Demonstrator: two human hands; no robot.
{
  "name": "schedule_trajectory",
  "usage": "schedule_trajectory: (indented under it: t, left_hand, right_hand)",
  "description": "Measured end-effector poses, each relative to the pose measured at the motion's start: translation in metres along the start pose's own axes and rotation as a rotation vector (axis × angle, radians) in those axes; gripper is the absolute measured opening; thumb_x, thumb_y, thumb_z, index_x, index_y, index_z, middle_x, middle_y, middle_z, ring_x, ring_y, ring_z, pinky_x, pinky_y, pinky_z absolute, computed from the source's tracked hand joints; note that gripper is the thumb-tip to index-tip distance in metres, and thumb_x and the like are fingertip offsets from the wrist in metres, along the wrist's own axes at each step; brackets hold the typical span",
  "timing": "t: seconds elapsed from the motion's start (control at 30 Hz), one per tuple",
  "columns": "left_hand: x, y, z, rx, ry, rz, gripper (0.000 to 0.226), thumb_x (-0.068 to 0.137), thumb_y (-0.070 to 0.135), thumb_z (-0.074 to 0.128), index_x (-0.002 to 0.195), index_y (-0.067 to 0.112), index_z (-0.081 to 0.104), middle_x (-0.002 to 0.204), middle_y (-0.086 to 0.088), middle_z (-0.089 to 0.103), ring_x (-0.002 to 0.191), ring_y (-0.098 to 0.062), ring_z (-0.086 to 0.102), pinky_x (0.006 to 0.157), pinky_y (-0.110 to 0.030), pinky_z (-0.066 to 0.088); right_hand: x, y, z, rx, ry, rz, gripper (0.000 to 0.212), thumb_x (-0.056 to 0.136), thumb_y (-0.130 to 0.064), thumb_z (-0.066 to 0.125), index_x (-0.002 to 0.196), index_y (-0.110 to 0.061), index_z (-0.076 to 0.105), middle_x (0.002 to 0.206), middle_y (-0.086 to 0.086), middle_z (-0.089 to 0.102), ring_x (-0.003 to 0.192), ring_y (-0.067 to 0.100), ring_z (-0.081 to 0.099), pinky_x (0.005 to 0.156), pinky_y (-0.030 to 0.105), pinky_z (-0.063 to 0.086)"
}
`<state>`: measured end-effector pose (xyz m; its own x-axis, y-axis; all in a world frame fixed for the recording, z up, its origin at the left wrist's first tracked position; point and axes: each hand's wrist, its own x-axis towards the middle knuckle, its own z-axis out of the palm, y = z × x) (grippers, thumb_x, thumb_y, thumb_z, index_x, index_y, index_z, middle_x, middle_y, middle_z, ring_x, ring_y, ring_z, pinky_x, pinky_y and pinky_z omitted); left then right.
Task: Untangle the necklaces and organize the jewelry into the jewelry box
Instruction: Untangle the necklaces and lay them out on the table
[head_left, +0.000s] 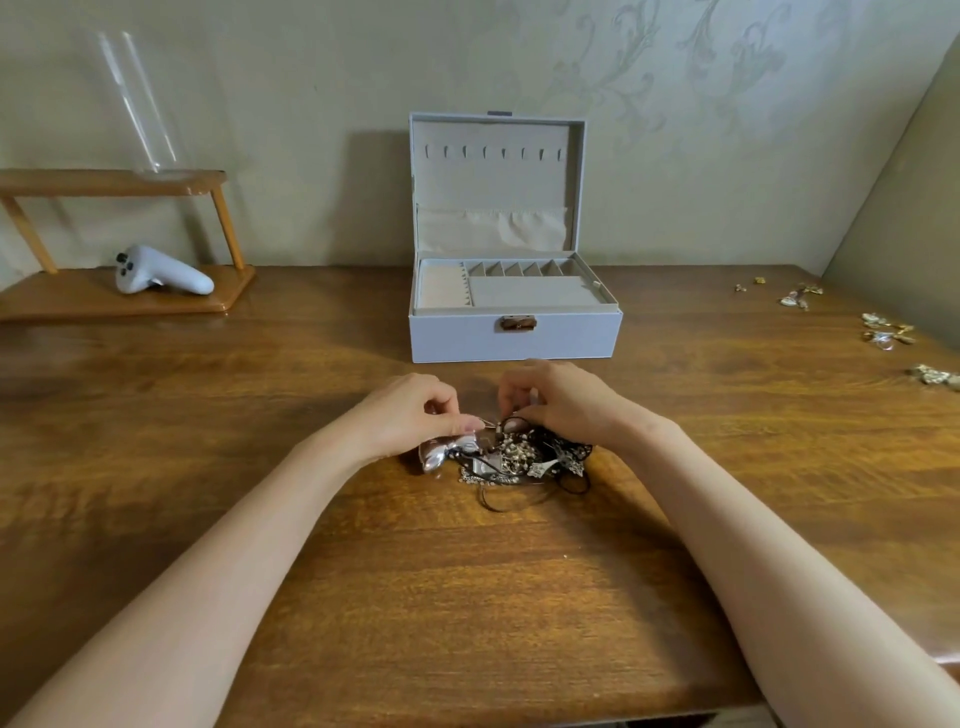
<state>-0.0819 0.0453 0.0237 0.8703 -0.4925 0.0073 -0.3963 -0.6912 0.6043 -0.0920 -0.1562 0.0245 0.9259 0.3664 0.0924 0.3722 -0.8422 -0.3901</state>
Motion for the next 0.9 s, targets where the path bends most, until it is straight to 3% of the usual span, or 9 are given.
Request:
schedule_trajectory:
  t: [0.13,0.27,0.4,0.5,0.57,0.8,0.9]
  left_hand:
    - [-0.002,0.003,-0.001,-0.034,-0.077,0.025,0.027,0.071,0.044,0.073,0.067,0.020,0.061,0.077,0.008,0.059,0.074,-0.008,0.052,0.068,-0.026,0.040]
    - [-0.005,0.006,-0.004,-0.096,-0.178,0.015,0.035,0.067,0.037,0.079,0.087,0.020,0.057,0.087,0.002,0.061,0.075,-0.011,0.054,0.070,-0.030,0.048]
    - [-0.002,0.012,0.004,-0.237,0.018,0.031,0.046,0.071,0.040,0.073,0.108,0.023,0.050,0.102,0.008,0.057,0.086,-0.004,0.054,0.071,-0.017,0.043]
    - [0.000,0.019,0.013,-0.503,0.105,0.075,0.046,0.077,0.035,0.067,0.118,0.022,0.051,0.110,0.011,0.061,0.104,-0.003,0.057,0.087,-0.018,0.043]
    - [0.001,0.022,0.019,-0.595,0.090,0.090,0.036,0.082,0.026,0.066,0.115,0.022,0.053,0.108,0.008,0.065,0.103,-0.002,0.061,0.091,-0.019,0.045]
    - [0.002,0.022,0.023,-0.604,0.132,0.114,0.009,0.090,0.012,0.058,0.095,0.016,0.065,0.083,0.000,0.069,0.079,0.001,0.064,0.074,-0.006,0.045]
    - [0.002,0.022,0.022,-0.603,0.127,0.119,0.012,0.093,0.012,0.053,0.092,0.013,0.065,0.075,0.001,0.068,0.076,-0.001,0.064,0.075,-0.008,0.046]
  right_hand:
    - [-0.002,0.004,0.000,-0.023,-0.019,0.004,0.016,0.086,-0.018,0.065,0.079,-0.026,0.053,0.085,-0.008,0.058,0.079,0.011,0.052,0.071,0.030,0.045]
    - [-0.011,0.010,-0.008,0.317,0.090,0.048,0.022,0.079,-0.007,0.073,0.073,-0.017,0.054,0.074,0.001,0.064,0.064,0.006,0.058,0.061,0.024,0.048]
    - [-0.015,0.008,-0.015,0.633,0.238,0.023,0.019,0.073,0.007,0.073,0.075,-0.006,0.059,0.064,0.008,0.063,0.055,0.014,0.061,0.059,0.031,0.054]
    - [-0.014,0.002,-0.016,0.718,0.249,0.019,0.017,0.075,0.009,0.070,0.087,-0.002,0.065,0.067,0.011,0.062,0.051,0.011,0.060,0.056,0.025,0.055]
    - [-0.014,-0.001,-0.015,0.726,0.255,0.019,0.013,0.077,0.007,0.069,0.088,0.000,0.068,0.067,0.012,0.063,0.051,0.009,0.059,0.056,0.021,0.053]
    - [-0.015,-0.003,-0.015,0.730,0.292,-0.023,0.022,0.083,0.006,0.063,0.084,-0.014,0.072,0.077,0.003,0.068,0.063,0.004,0.059,0.064,0.023,0.054]
    - [-0.016,-0.003,-0.016,0.716,0.337,-0.012,0.019,0.082,0.004,0.065,0.083,-0.013,0.073,0.081,0.016,0.069,0.066,0.014,0.060,0.064,0.024,0.055]
